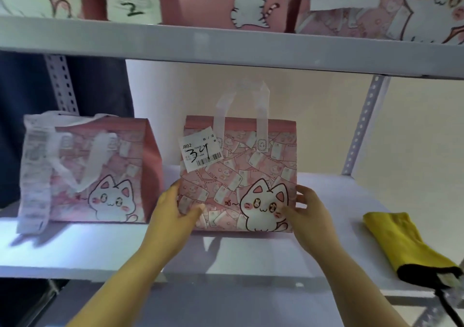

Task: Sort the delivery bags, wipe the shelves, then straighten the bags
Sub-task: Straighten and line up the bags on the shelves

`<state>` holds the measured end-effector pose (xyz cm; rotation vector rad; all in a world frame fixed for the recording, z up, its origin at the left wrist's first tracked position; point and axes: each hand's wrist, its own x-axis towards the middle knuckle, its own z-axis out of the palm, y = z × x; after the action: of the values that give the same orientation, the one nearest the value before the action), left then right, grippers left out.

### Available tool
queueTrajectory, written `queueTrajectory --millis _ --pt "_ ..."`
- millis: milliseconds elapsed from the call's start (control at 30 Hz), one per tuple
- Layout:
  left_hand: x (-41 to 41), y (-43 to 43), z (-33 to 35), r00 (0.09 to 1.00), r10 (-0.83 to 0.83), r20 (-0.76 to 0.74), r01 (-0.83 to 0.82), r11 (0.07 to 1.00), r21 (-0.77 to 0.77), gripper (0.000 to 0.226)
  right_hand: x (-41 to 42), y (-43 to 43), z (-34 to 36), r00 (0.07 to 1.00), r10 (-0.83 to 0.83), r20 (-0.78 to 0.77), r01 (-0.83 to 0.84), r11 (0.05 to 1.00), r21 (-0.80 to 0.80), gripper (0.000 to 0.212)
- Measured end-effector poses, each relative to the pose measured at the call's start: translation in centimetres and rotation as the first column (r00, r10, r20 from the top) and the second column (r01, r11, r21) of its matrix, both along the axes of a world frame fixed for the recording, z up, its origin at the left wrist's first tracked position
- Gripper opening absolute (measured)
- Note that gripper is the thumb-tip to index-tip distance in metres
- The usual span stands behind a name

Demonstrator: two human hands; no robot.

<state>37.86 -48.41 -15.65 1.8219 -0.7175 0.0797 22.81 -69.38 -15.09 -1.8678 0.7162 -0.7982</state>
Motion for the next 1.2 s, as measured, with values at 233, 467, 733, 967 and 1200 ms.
queueTrajectory --millis 233,467,733,967,1200 --pt "2.1 2.7 -0.3 0.999 0.036 -0.026 -0.034 0.997 0.069 0.062 1.6 3.0 -0.1 0.999 0.037 -0.018 -0.038 0.999 -0.013 0.041" --pt "2.3 3.7 -0.3 0.999 -0.005 -0.033 0.008 0.998 0.066 0.066 1.6 3.7 0.3 0.999 0.029 -0.043 -0.03 0.999 -0.029 0.049" --pt "1.9 6.2 0.0 1.0 0.028 -0.005 -0.027 0.997 0.077 0.061 -0.5 5.4 1.5 0.996 -0.086 -0.011 0.084 0.989 -0.118 0.053" --pt "-1.8 9.6 -0.4 0.997 -0.051 0.065 0.052 0.998 -0.018 0.03 -3.0 10.4 0.6 0.993 -0.035 0.109 0.053 0.985 -0.167 0.011" --pt "-5.4 13.9 -3.6 0.991 -0.11 -0.08 0.11 0.994 0.002 0.015 -4.5 15.1 -2.2 0.98 0.199 0.0 -0.197 0.969 -0.15 0.007"
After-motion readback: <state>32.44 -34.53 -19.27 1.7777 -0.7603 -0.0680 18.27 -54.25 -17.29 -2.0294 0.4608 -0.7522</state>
